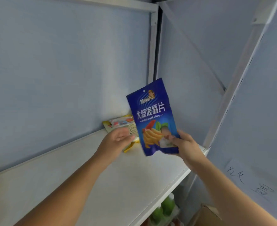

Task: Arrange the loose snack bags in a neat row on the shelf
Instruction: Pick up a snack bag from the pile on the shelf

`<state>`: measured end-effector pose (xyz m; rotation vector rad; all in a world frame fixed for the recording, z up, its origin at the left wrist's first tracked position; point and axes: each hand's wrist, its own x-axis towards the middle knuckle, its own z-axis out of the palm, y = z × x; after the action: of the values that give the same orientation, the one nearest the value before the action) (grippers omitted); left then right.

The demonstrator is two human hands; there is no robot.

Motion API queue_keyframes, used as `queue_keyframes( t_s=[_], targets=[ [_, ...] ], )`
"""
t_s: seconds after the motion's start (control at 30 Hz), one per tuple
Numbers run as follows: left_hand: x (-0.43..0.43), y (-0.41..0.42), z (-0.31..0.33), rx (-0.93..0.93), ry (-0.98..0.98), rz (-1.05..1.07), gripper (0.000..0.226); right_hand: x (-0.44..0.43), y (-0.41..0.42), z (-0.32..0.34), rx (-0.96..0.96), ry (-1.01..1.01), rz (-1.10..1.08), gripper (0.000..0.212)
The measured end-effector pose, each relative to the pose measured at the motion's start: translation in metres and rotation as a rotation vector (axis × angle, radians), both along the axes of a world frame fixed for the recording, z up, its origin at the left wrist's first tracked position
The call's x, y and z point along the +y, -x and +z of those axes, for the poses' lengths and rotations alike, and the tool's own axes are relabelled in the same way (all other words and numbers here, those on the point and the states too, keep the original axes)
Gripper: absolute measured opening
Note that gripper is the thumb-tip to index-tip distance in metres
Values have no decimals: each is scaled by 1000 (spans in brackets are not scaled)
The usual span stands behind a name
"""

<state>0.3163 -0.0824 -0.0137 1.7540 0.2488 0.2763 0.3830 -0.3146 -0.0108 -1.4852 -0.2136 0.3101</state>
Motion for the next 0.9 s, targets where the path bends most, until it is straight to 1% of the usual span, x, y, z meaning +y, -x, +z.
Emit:
queue_keyframes(
  t_s=[0.03, 0.07, 0.1, 0.17, 0.2, 0.27, 0.33, 0.4, 0.47, 0.5, 0.53, 0.57, 0.6, 0.63, 0.7, 0.73, 0.77, 0.8, 0.87, 0.9],
  targets=[
    [-3, 0, 4, -16, 43, -42, 20, 0, 4, 2, 109, -125, 47, 20],
    [-5, 0, 7, -29, 100, -92, 22, 0, 6, 1, 181, -203, 81, 21],
    [-6, -1, 8, -26, 165, -134, 30, 1, 10, 0, 224, -243, 111, 21],
    [-8, 2, 10, -19, 337, -193, 44, 4, 17, -7, 257, -273, 173, 20],
    [-10, 4, 11, -24, 381, -197, 46, 5, 19, -12, 260, -278, 200, 21],
    [-12, 7, 12, -28, 385, -164, 45, 8, 18, -17, 234, -274, 203, 24],
    [-12, 8, 12, -35, 346, -110, 40, 12, 18, -18, 120, -191, 119, 22],
    [-10, 7, 11, -77, 233, -10, 27, 20, 21, -23, -72, -25, -87, 19],
    [-9, 4, 11, -134, 88, 105, 20, 29, 30, -30, -271, 108, -286, 16],
    [-10, 2, 11, -156, 35, 152, 20, 34, 35, -32, -374, 164, -310, 18],
    [-11, 0, 12, -171, -9, 193, 21, 38, 39, -32, -463, 201, -284, 22],
    [-13, 0, 13, -181, -45, 220, 21, 42, 42, -32, -513, 201, -222, 27],
    [-15, 0, 15, -188, -56, 213, 21, 46, 43, -30, -521, 182, -133, 34],
    [-18, 2, 19, -194, -23, 161, 22, 50, 42, -28, -501, 172, -45, 42],
    [-25, 8, 27, -174, 103, -27, 33, 57, 38, -22, -437, 119, 94, 61],
    [-27, 11, 30, -156, 146, -106, 39, 59, 35, -19, -378, 50, 122, 63],
    [-27, 13, 31, -148, 167, -148, 41, 59, 31, -16, -308, -13, 118, 60],
    [-25, 14, 29, -149, 174, -144, 39, 59, 28, -14, -250, -56, 93, 53],
    [-18, 12, 23, -149, 126, -9, 40, 54, 25, -9, -161, -80, 61, 35],
    [-14, 11, 18, -147, 68, 85, 43, 51, 24, -9, -110, -100, 81, 30]
  ],
)
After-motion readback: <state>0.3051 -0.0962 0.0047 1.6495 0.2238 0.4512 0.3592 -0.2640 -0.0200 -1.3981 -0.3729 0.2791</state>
